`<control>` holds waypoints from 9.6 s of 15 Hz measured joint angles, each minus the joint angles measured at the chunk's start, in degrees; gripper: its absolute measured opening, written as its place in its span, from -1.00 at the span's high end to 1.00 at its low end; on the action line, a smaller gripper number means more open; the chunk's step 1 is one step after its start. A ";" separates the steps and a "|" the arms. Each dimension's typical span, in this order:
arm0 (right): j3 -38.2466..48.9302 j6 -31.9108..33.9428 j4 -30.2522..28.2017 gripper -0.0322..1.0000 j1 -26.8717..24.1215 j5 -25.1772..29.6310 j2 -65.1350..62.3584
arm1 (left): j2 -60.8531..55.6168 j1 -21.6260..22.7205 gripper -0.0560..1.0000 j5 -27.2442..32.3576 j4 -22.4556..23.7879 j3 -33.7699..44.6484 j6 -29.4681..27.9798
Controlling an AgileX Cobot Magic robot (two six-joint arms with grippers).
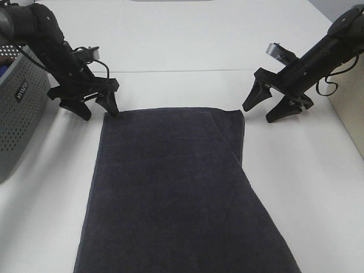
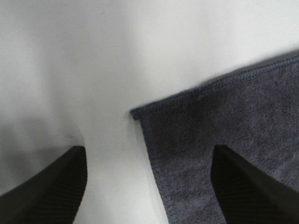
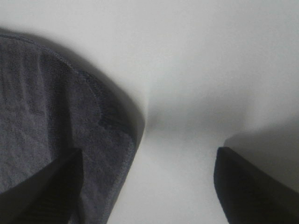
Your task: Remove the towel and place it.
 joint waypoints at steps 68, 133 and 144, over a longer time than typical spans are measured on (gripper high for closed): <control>-23.38 8.59 -29.79 0.92 12.38 -37.76 10.71 | 11.46 -5.44 0.86 -41.88 3.38 -14.61 13.24; 77.35 22.12 -34.95 -0.51 11.17 -2.52 -140.95 | -143.76 3.44 -0.57 4.30 27.10 84.11 -15.53; 78.44 24.29 -40.34 -0.51 11.17 -2.12 -140.95 | -143.93 3.44 -0.57 0.11 23.09 88.06 -14.90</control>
